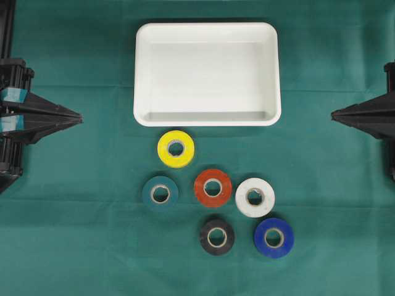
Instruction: Pick up the tape from a random location and place it into the white case.
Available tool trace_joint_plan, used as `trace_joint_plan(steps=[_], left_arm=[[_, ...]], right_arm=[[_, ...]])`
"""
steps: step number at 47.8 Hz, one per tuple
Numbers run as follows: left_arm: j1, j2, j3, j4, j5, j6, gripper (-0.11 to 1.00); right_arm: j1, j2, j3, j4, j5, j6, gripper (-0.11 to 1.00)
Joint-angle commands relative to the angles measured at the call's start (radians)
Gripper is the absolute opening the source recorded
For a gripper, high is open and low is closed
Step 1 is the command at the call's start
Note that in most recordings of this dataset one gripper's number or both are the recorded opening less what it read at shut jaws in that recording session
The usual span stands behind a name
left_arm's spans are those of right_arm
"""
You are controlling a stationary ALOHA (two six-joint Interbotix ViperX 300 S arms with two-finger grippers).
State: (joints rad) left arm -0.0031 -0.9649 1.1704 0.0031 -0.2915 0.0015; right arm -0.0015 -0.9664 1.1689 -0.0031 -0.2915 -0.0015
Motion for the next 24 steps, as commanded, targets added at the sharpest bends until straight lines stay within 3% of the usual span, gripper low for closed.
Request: trace_joint_plan(steps=[1,24], left_arm=[[-0.002,0.011,-0.028,-0.002,0.029,0.003,0.01],[-0.002,0.012,-0.035,-0.002,0.066,0.005,0.01]], right_arm=[[-0.003,0.012,-0.017,0.003,-0.005,0.000,0.00],[-0.003,0.017,-0.057,0.000,0.129,0.005,0.00]])
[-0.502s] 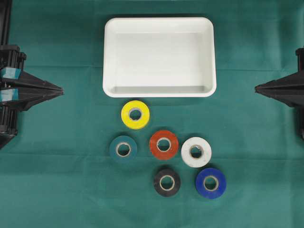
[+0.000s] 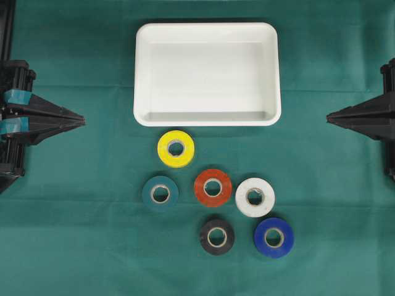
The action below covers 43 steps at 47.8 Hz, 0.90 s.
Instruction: Pick up the tape from a random location and place it into the white case.
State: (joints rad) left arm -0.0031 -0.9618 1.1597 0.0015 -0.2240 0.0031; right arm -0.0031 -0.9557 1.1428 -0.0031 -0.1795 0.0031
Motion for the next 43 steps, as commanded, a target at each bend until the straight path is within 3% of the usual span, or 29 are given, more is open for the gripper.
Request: trace_joint_plan(steps=[1,4,8,11,18,22,25,43], left_arm=[[-0.002,0.009,-0.025,0.000,-0.002,0.003,0.01],[-0.002,0.009,-0.025,0.000,-0.002,0.003,0.05],[-0.002,0.009,-0.025,0.000,-0.003,0.003,0.20],[-0.002,0.009,-0.025,0.000,-0.003,0.003,0.35],[-0.002,0.009,-0.025,0.000,-0.002,0.003,0.79],[-0.002,0.009,-0.025,0.000,0.003,0.003,0.96],[-0.002,0.009,-0.025,0.000,0.009,0.003,1.00],[-0.037,0.009,-0.025,0.000,0.018,-0.018,0.99]], right_arm=[[-0.003,0.006,-0.032,0.000,0.018,0.000,0.00],[-0.002,0.005,-0.034,0.002,0.017,0.000,0.01],[-0.002,0.005,-0.034,0.003,0.017,0.002,0.06],[-0.002,0.006,-0.034,0.005,0.017,0.002,0.19],[-0.003,0.008,-0.035,0.003,0.021,0.006,0.64],[-0.003,0.008,-0.035,0.005,0.029,0.009,0.84],[-0.003,0.008,-0.035,0.006,0.032,0.011,0.91],[-0.003,0.008,-0.041,0.006,0.034,0.020,0.91]])
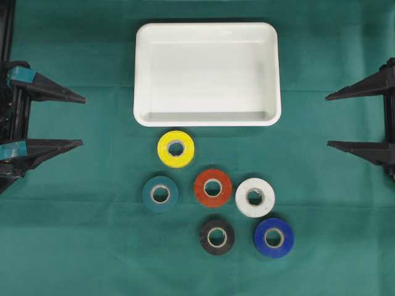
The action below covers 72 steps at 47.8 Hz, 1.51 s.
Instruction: Pick up the tape from a random location and place it into the white case.
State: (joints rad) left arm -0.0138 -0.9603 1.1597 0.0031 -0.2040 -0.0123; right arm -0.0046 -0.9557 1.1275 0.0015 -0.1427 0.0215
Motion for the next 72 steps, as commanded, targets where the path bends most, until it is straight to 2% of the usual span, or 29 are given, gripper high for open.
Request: trace_joint_plan(steps=[1,19,25,39,49,56,72], left_arm=[[-0.037,0.008,-0.026,-0.002,-0.002,-0.003,0.99],[-0.241,0.008,-0.038,-0.002,0.061,-0.005,0.99],[-0.284,0.008,-0.040,-0.002,0.074,-0.005,0.99],[-0.285,0.020,-0.043,-0.005,0.063,-0.005,0.99],[-0.287,0.147,-0.077,-0.003,-0.035,-0.005,0.99],[-0.285,0.256,-0.143,-0.003,-0.051,-0.003,0.99],[-0.293,0.525,-0.360,-0.003,-0.054,-0.003,0.99]], right_arm=[[-0.002,0.008,-0.026,0.002,-0.003,0.002,0.91],[-0.002,0.018,-0.026,0.000,-0.008,0.002,0.91],[-0.002,0.025,-0.026,0.000,-0.008,0.002,0.91],[-0.002,0.026,-0.026,-0.002,-0.008,0.002,0.91],[-0.002,0.026,-0.028,-0.003,-0.008,0.002,0.91],[-0.002,0.026,-0.029,-0.003,-0.008,0.002,0.91],[-0.002,0.037,-0.028,-0.003,-0.009,0.002,0.91]])
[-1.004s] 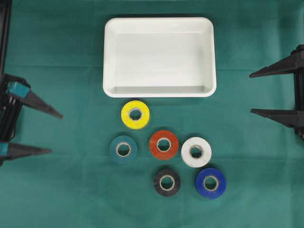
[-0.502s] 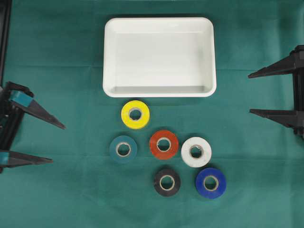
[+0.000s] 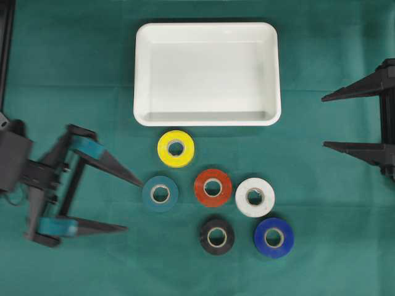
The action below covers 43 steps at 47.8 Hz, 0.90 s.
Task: Pick up the tape from a random location and place it into the white case.
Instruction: 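Move the left gripper over the black tape roll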
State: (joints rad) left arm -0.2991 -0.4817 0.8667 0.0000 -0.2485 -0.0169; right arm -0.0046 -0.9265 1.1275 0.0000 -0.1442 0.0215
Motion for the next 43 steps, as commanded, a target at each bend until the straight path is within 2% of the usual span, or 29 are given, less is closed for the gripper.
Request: trace_joint_plan(steps=[1,10,22,35,43], left_arm=[[-0.008,0.063,-0.081,0.000,-0.009,0.002,0.99],[-0.011,0.195,-0.216,0.000,0.002,0.009,0.99],[-0.011,0.293,-0.342,-0.002,0.029,0.008,0.99],[-0.015,0.350,-0.422,-0.003,0.104,-0.002,0.99],[-0.018,0.374,-0.463,-0.006,0.196,-0.052,0.99]], right_arm=[[-0.002,0.009,-0.029,-0.002,-0.008,0.002,0.91],[-0.002,0.009,-0.029,-0.002,-0.008,0.002,0.91],[-0.002,0.009,-0.031,-0.005,-0.003,-0.002,0.91],[-0.002,0.008,-0.035,-0.005,0.005,-0.002,0.91],[-0.002,0.008,-0.043,-0.005,0.020,-0.002,0.91]])
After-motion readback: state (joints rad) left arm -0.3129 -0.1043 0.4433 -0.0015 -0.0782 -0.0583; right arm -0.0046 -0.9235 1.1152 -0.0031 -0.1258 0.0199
